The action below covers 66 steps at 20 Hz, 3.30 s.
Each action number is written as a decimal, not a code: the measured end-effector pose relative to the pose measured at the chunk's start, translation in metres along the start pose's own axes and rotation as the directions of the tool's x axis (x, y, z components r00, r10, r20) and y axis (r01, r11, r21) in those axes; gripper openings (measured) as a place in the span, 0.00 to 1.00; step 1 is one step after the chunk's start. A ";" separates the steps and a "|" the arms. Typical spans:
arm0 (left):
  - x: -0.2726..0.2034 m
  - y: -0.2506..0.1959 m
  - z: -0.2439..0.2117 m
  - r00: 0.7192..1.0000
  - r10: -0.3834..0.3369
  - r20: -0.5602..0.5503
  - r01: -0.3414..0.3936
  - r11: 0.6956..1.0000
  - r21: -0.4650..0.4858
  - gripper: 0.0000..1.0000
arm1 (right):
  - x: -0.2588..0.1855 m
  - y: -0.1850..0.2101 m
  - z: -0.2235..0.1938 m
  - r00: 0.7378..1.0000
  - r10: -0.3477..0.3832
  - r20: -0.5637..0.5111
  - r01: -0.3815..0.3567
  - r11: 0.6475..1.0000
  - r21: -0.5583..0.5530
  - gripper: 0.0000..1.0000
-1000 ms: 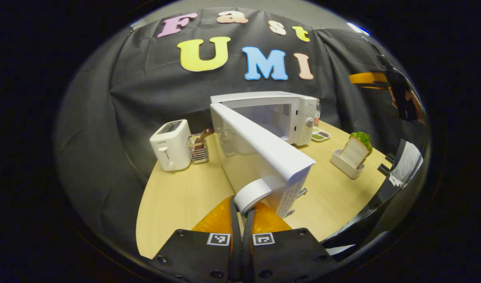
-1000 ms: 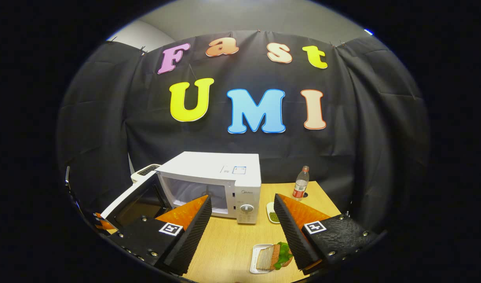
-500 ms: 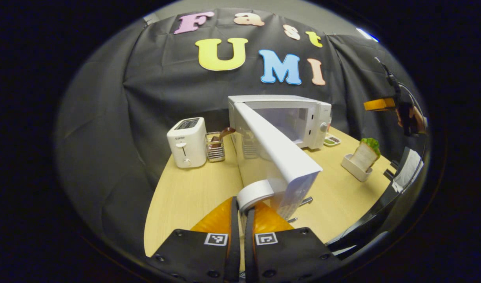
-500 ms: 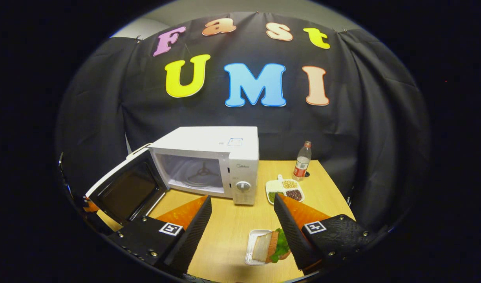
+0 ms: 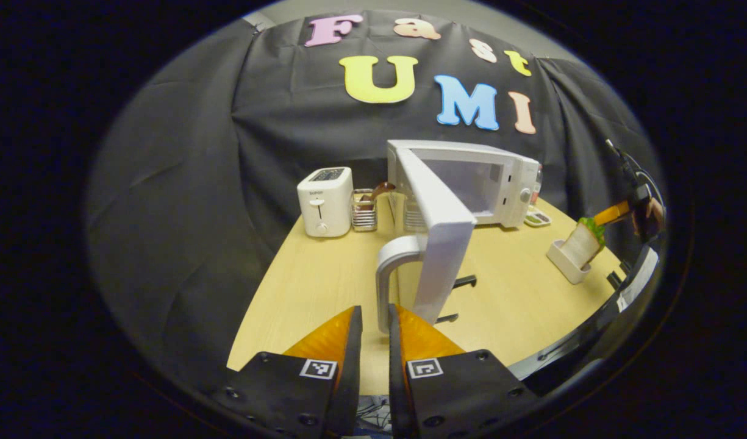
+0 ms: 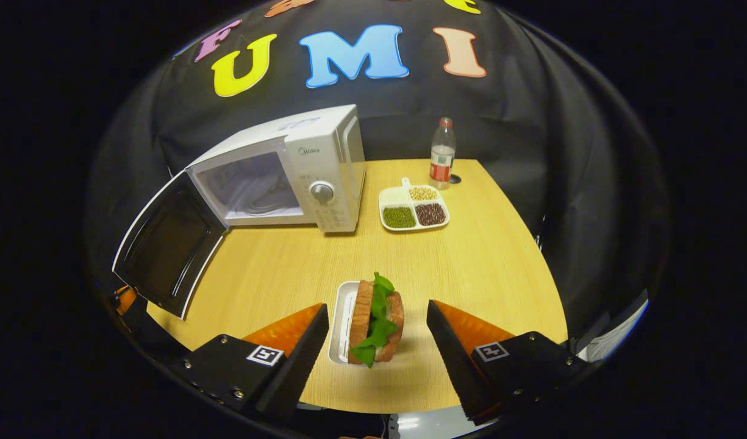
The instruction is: Open the microwave oven with the left hand, put the food in, and close the microwave oven.
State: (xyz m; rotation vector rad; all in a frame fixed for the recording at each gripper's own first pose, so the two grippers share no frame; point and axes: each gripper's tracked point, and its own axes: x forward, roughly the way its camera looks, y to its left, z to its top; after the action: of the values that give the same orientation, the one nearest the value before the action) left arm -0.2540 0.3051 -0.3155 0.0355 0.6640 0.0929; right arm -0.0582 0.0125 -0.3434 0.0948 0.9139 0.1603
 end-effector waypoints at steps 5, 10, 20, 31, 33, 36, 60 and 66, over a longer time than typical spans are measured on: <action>-0.040 -0.078 0.126 0.966 0.068 0.249 -0.051 0.996 -0.074 0.75 | 0.020 0.000 -0.016 0.996 0.031 -0.084 -0.029 0.999 0.033 0.98; -0.056 -0.160 0.233 0.902 0.035 0.430 -0.001 0.997 -0.079 0.99 | 0.030 0.000 -0.021 0.989 0.060 -0.133 -0.049 0.995 0.082 0.96; -0.039 -0.221 0.297 0.866 -0.045 0.499 0.044 0.999 0.014 1.00 | 0.038 0.011 -0.022 0.965 0.159 -0.206 -0.112 0.968 0.223 0.30; -0.026 -0.160 0.331 0.811 -0.184 0.555 0.175 0.982 0.070 0.99 | -0.008 0.124 0.082 0.925 0.348 0.153 -0.375 0.770 0.516 0.30; -0.024 -0.147 0.335 0.805 -0.193 0.561 0.185 0.980 0.072 0.99 | -0.010 0.156 0.102 0.886 0.401 0.232 -0.459 0.694 0.555 0.30; -0.030 -0.123 0.342 0.794 -0.187 0.578 0.185 0.981 0.063 0.99 | -0.003 0.194 0.124 0.844 0.439 0.309 -0.531 0.604 0.594 0.30; -0.027 0.039 0.320 0.840 -0.002 0.542 0.032 0.998 -0.047 0.99 | 0.219 0.303 0.201 0.864 0.095 0.494 -0.501 0.069 0.863 0.30; -0.014 0.063 0.307 0.863 0.043 0.504 -0.006 0.997 -0.074 0.99 | 0.262 0.304 0.215 0.874 0.011 0.485 -0.485 0.039 0.874 0.30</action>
State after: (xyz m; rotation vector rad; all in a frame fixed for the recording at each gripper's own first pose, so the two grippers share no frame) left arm -0.0808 0.3659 -0.0612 -0.0005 0.1313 0.1255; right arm 0.2397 0.3559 -0.3713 1.6357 0.4381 -0.2060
